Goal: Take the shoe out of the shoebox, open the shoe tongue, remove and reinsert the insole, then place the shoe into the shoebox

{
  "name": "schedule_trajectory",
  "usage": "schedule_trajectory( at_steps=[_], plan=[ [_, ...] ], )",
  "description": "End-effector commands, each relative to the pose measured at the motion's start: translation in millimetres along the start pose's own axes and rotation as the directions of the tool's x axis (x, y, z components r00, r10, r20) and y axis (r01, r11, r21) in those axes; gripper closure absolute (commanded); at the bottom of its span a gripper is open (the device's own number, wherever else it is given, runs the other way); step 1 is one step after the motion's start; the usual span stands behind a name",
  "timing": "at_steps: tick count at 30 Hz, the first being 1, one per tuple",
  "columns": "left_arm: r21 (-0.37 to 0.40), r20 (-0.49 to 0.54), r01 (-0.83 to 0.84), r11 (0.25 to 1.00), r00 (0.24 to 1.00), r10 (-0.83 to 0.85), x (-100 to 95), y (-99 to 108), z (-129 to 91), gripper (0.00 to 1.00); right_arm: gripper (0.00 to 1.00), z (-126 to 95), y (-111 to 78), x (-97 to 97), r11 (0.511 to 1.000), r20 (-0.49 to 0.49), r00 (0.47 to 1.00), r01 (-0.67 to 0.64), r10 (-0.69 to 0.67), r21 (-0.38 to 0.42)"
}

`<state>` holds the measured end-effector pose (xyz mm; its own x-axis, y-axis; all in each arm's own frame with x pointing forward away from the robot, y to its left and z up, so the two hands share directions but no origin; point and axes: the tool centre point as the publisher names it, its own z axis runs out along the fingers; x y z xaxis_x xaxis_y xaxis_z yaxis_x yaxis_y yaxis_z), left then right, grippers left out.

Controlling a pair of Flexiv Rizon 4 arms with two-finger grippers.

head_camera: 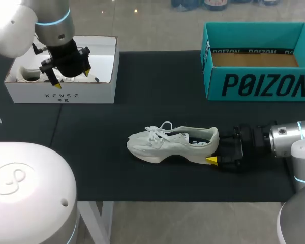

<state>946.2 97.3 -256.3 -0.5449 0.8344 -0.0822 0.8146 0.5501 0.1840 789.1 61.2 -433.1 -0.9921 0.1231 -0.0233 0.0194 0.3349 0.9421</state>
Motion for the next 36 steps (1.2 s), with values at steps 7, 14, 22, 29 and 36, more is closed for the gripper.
schedule_trajectory(
  at_steps=[7, 14, 22, 29, 36],
  plan=[
    [-0.002, -0.001, -0.001, 1.000, 1.000, 0.001, 0.7, 0.0, -0.5, 0.00, 1.00, 3.9, -1.0, -0.9, 1.000, 0.001, 1.000, -0.002, 0.002, 0.003],
    [-0.002, -0.001, -0.001, 1.000, 1.000, 0.001, 0.7, 0.0, -0.5, 0.00, 1.00, 3.9, -1.0, -0.9, 1.000, 0.001, 1.000, -0.002, 0.002, 0.003],
    [-0.096, 0.006, 0.333, 0.938, 0.942, -0.334, -8.8, -36.3, 4.0, 0.00, 1.00, 3.9, -1.0, -0.9, 1.000, 0.001, 1.000, -0.002, 0.002, 0.003],
    [0.028, -0.076, 0.551, 0.834, 0.833, -0.548, -19.0, -71.9, -1.0, 0.00, 1.00, 3.9, -1.0, -0.9, 1.000, 0.001, 1.000, -0.002, 0.002, 0.003],
    [0.059, -0.118, 0.736, 0.674, 0.676, -0.728, -26.5, -99.6, -9.5, 0.00, 1.00, 3.9, -1.0, -0.9, 1.000, 0.001, 1.000, -0.002, 0.002, 0.003]
  ],
)
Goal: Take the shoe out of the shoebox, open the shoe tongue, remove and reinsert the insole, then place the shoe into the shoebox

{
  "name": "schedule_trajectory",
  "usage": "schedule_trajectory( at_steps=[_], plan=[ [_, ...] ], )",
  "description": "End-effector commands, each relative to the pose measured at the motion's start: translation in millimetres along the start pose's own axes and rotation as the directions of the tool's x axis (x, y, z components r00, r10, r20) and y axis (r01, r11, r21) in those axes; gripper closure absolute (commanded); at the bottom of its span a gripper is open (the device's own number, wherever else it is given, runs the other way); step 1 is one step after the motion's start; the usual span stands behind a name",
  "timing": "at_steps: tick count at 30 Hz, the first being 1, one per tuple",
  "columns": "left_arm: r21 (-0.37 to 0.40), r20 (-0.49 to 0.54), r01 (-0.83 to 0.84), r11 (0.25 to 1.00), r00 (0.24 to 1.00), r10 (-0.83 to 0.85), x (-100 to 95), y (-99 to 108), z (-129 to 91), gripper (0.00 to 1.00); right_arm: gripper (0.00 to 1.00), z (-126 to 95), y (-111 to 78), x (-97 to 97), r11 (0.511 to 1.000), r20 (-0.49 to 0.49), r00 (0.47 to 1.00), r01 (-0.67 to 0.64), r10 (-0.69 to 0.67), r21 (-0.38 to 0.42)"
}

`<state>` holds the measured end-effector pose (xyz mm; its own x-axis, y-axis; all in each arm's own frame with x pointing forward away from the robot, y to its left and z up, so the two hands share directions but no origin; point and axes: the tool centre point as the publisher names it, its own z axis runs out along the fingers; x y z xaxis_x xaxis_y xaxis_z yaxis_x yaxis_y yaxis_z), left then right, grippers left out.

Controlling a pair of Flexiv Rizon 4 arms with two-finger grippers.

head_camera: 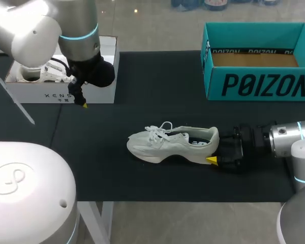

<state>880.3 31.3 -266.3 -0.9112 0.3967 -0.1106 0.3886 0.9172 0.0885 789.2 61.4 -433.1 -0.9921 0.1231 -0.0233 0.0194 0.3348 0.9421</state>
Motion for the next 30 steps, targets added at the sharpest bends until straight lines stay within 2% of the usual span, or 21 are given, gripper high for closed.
schedule_trajectory(
  at_steps=[1, 5, 6, 30],
  plan=[
    [0.077, -0.071, 0.281, 0.956, 0.958, -0.276, -1.0, -16.9, -4.0, 0.00, 1.00, 3.7, -1.0, -0.8, 1.000, 0.001, 1.000, -0.002, 0.002, 0.003],
    [0.100, -0.090, 0.441, 0.892, 0.897, -0.434, 4.6, -43.2, 1.6, 0.00, 1.00, 3.7, -1.0, -0.8, 1.000, 0.001, 1.000, -0.002, 0.002, 0.003],
    [0.088, -0.103, 0.506, 0.858, 0.861, -0.498, 6.1, -50.5, 4.0, 0.00, 1.00, 3.7, -1.0, -0.8, 1.000, 0.001, 1.000, -0.002, 0.002, 0.003],
    [0.088, -0.103, 0.506, 0.858, 0.861, -0.498, 6.1, -50.5, 4.0, 0.00, 1.00, 3.7, -1.0, -0.8, 1.000, 0.001, 1.000, -0.002, 0.002, 0.003]
  ],
)
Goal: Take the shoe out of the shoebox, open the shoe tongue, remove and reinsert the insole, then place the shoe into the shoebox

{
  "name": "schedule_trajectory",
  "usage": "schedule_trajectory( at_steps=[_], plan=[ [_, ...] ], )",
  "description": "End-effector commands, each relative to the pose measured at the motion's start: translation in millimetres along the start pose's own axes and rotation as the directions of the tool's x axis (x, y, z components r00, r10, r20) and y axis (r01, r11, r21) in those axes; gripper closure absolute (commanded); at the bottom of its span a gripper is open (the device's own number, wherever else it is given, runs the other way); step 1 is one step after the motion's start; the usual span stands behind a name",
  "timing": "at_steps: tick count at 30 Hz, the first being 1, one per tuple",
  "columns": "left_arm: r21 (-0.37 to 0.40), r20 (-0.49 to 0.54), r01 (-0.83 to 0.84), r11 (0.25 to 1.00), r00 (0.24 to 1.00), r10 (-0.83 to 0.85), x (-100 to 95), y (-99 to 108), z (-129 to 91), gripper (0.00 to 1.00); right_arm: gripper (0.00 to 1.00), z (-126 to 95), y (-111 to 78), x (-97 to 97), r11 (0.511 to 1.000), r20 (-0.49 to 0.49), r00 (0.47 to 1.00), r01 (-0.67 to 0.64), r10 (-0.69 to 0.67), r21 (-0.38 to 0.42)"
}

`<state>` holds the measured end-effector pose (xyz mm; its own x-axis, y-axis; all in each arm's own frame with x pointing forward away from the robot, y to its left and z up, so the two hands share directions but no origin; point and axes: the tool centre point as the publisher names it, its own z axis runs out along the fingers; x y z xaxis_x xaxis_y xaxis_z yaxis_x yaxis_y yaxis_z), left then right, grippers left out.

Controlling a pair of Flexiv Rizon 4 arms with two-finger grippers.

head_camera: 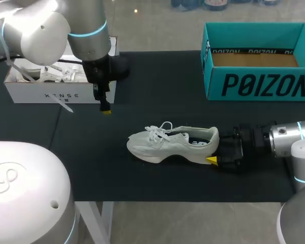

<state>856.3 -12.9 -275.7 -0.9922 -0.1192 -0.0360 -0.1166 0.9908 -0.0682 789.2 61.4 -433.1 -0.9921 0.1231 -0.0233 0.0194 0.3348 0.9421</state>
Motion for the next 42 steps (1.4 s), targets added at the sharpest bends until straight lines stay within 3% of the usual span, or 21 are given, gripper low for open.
schedule_trajectory(
  at_steps=[1, 7, 9, 15, 20, 30, 35, 42],
  plan=[
    [-0.001, 0.001, 0.000, 1.000, 1.000, 0.000, 0.5, 0.5, -0.3, 0.00, 1.00, 3.7, -1.0, -0.8, 1.000, 0.001, 1.000, -0.002, 0.002, 0.003],
    [-0.026, 0.019, 0.177, 0.984, 0.984, -0.177, 11.9, -4.0, 2.3, 0.00, 1.00, 3.7, -1.0, -0.8, 1.000, 0.001, 1.000, -0.002, 0.002, 0.003],
    [0.022, -0.019, 0.221, 0.975, 0.975, -0.220, 21.1, -12.3, 3.7, 0.00, 1.00, 3.7, -1.0, -0.8, 1.000, 0.001, 1.000, -0.002, 0.002, 0.003],
    [-0.069, -0.031, 0.418, 0.906, 0.907, -0.421, 53.2, -49.1, 15.0, 0.00, 1.00, 3.7, -1.0, -0.8, 1.000, 0.001, 1.000, -0.002, 0.002, 0.003],
    [-0.081, -0.031, 0.496, 0.865, 0.866, -0.499, 73.8, -75.8, 16.5, 0.00, 1.00, 3.7, -1.0, -0.8, 1.000, 0.001, 1.000, -0.002, 0.002, 0.003],
    [-0.085, 0.016, 0.617, 0.782, 0.786, -0.618, 81.1, -110.3, 17.0, 0.00, 1.00, 3.7, -1.0, -0.8, 1.000, 0.001, 1.000, -0.002, 0.002, 0.003],
    [-0.062, -0.007, 0.656, 0.752, 0.753, -0.657, 87.7, -129.2, 20.1, 0.00, 1.00, 3.7, -1.0, -0.8, 1.000, 0.001, 1.000, -0.002, 0.002, 0.003],
    [-0.062, -0.007, 0.656, 0.752, 0.753, -0.657, 87.7, -129.2, 20.1, 0.00, 1.00, 3.7, -1.0, -0.8, 1.000, 0.001, 1.000, -0.002, 0.002, 0.003]
  ],
)
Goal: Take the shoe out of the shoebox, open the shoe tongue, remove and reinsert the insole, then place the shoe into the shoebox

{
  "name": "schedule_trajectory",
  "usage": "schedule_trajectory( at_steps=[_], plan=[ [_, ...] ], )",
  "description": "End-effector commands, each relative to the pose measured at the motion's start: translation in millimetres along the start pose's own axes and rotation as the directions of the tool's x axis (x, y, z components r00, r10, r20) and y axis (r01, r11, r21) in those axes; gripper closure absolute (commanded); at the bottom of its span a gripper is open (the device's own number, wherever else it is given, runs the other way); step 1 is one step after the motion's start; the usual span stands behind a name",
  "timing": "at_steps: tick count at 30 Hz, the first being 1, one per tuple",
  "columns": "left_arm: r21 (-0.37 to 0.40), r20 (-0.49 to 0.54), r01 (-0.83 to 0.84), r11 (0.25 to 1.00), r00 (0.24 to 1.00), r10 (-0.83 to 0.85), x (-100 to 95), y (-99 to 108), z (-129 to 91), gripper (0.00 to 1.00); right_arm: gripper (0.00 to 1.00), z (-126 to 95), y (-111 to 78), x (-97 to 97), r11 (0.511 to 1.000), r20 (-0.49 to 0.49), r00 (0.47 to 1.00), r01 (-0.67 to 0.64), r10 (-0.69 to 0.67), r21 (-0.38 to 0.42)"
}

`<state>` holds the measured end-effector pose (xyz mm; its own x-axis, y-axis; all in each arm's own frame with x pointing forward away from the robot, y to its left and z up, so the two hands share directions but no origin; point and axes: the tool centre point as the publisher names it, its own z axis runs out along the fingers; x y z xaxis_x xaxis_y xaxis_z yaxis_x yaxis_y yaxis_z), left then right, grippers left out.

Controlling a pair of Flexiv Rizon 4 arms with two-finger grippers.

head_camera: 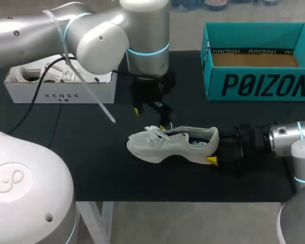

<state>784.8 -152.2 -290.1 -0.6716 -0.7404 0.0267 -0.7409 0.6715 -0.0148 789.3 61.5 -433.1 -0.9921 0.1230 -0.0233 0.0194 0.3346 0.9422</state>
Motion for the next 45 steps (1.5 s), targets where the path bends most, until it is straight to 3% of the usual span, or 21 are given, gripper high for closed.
schedule_trajectory(
  at_steps=[1, 15, 18, 21, 32, 39, 45],
  plan=[
    [-0.002, 0.002, 0.001, 1.000, 1.000, -0.001, 0.0, -0.6, 0.0, 0.00, 1.00, 3.6, -1.1, -0.8, 1.000, 0.001, 1.000, -0.002, 0.002, 0.003],
    [-0.002, 0.002, 0.001, 1.000, 1.000, -0.001, 0.0, -0.6, 0.0, 0.00, 1.00, 3.6, -1.1, -0.8, 1.000, 0.001, 1.000, -0.002, 0.002, 0.003],
    [-0.049, 0.064, 0.072, 0.996, 0.996, -0.068, -2.2, -5.8, 6.6, 0.00, 1.00, 3.6, -1.1, -0.8, 1.000, 0.001, 1.000, -0.002, 0.002, 0.003],
    [-0.063, 0.072, 0.174, 0.983, 0.983, -0.169, 2.3, -10.2, 8.2, 0.00, 1.00, 3.6, -1.1, -0.8, 1.000, 0.001, 1.000, -0.002, 0.002, 0.003],
    [0.012, 0.115, 0.464, 0.886, 0.879, -0.462, 32.6, -15.3, 13.9, 0.00, 1.00, 3.6, -1.1, -0.8, 1.000, 0.001, 1.000, -0.002, 0.002, 0.003],
    [0.043, 0.155, 0.541, 0.840, 0.827, -0.541, 54.7, -19.3, 28.3, 0.00, 1.00, 3.6, -1.1, -0.8, 1.000, 0.001, 1.000, -0.002, 0.002, 0.003],
    [0.037, 0.146, 0.549, 0.835, 0.823, -0.548, 61.2, -25.6, 38.6, 0.00, 1.00, 3.6, -1.1, -0.8, 1.000, 0.001, 1.000, -0.002, 0.002, 0.003]
  ],
)
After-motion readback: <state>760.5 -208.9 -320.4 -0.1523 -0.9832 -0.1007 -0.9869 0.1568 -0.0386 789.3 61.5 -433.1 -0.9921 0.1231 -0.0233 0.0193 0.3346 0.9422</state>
